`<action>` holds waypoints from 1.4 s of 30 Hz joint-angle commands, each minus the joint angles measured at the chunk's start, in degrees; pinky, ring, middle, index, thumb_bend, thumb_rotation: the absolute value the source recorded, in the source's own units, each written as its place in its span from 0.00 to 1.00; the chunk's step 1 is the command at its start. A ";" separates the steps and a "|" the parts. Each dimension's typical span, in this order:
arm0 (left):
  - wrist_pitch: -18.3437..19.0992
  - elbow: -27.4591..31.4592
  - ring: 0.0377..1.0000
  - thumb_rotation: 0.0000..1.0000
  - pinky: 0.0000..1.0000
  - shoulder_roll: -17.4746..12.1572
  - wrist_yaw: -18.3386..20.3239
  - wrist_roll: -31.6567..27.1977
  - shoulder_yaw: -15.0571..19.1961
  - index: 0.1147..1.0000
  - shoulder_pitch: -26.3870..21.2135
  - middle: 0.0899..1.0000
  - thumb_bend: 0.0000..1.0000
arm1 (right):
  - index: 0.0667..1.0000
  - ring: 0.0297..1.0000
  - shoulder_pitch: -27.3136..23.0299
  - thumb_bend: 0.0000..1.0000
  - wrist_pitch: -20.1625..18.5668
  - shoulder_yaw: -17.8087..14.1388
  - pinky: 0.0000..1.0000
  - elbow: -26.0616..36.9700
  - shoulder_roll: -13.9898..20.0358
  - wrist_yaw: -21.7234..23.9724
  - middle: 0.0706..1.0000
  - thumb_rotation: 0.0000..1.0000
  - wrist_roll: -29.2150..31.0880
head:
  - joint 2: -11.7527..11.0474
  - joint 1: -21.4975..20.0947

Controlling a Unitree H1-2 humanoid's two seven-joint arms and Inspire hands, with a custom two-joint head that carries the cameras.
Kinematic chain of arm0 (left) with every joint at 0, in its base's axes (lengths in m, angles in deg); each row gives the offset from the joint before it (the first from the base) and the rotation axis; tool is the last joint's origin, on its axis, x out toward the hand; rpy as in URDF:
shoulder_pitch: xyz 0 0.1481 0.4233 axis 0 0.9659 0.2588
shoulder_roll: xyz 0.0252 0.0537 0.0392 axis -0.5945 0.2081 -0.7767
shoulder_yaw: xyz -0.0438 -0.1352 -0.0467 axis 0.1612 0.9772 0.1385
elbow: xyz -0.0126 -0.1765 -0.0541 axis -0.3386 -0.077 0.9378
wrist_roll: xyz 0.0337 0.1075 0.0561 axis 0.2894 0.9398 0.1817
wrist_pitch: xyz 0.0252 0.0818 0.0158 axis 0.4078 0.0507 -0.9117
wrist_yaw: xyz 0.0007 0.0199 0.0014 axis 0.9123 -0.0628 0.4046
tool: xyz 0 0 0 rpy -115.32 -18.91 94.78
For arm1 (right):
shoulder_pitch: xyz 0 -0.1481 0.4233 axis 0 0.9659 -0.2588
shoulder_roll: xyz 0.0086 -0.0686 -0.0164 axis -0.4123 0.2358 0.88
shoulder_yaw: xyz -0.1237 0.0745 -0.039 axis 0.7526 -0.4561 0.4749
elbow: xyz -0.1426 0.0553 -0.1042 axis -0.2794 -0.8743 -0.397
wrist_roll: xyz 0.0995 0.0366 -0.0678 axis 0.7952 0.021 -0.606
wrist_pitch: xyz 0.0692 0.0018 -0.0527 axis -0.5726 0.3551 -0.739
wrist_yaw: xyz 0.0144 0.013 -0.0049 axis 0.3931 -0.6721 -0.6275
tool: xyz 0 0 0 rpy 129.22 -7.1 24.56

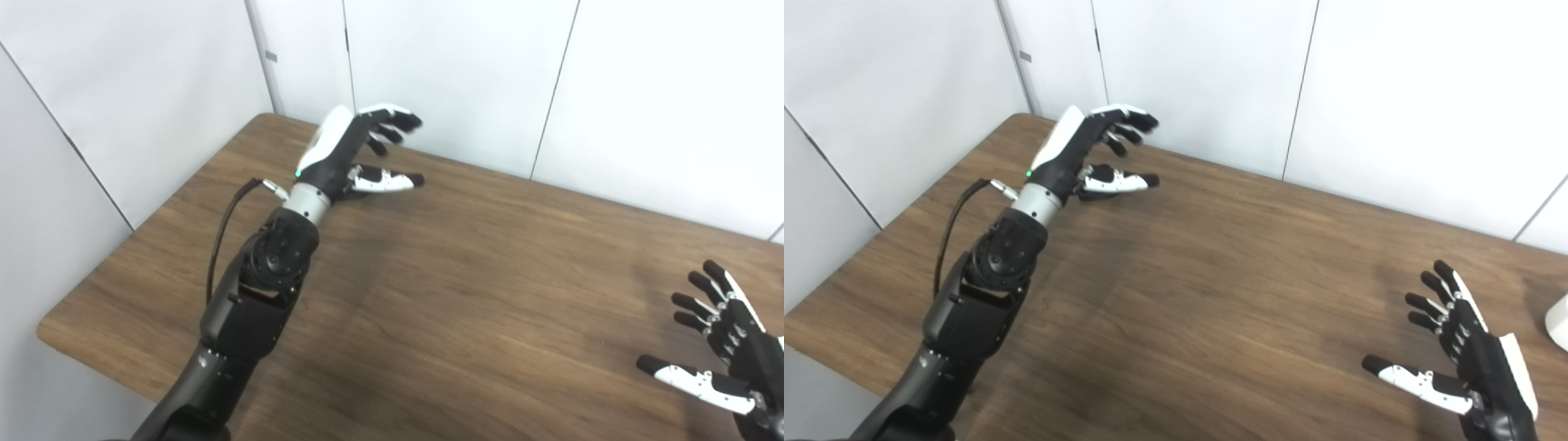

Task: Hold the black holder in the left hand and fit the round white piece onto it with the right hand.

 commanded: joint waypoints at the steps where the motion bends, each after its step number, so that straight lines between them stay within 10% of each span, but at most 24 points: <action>1: -1.86 -0.47 0.67 0.04 0.58 -2.66 -2.12 1.38 1.44 0.67 -2.82 0.70 0.73 | 0.95 0.82 -1.20 0.73 1.04 -0.34 0.78 2.39 0.13 0.05 0.91 0.00 0.55 | 0.01 -0.07; 13: -0.95 -4.80 0.75 0.11 0.63 -5.70 -6.48 8.40 2.31 0.68 -2.90 0.74 0.77 | 0.95 0.82 -1.13 0.74 -0.27 -0.17 0.77 3.32 0.07 -0.12 0.91 0.00 -0.02 | -0.01 -0.65; 42: 10.11 -18.12 1.00 0.43 0.93 -11.28 -0.86 18.99 -6.38 0.85 -5.27 1.00 0.97 | 0.96 0.82 -1.04 0.70 -0.39 -0.28 0.78 3.37 0.18 -0.02 0.92 0.00 0.09 | 0.38 -0.69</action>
